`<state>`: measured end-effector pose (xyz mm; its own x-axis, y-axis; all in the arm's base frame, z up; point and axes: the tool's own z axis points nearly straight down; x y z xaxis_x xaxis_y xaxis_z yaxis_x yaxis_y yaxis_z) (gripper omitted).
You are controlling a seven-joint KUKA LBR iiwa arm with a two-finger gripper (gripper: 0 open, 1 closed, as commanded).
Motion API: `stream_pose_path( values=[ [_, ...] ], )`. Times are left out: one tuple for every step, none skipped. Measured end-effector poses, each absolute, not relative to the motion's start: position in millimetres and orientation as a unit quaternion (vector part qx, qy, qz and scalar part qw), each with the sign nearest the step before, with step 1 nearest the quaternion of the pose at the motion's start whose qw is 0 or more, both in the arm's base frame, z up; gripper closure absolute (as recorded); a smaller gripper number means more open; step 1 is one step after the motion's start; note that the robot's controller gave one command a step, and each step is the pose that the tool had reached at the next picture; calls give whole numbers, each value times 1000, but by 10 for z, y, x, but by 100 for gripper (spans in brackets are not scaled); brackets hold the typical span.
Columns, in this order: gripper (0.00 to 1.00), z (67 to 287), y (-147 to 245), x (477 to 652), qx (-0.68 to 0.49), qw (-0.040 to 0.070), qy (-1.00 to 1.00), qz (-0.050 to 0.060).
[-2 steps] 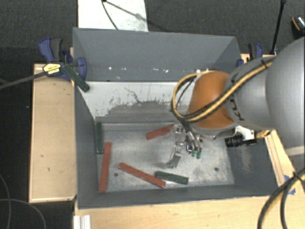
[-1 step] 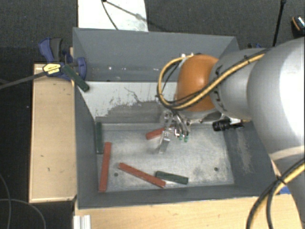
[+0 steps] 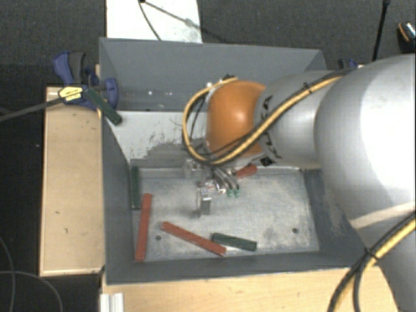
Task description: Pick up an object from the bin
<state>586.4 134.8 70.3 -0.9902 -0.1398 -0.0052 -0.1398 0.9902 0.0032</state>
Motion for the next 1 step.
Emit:
stream_pose_path(
  values=[
    [0,699,821,5287,-212,-1,977,-1]
  ],
)
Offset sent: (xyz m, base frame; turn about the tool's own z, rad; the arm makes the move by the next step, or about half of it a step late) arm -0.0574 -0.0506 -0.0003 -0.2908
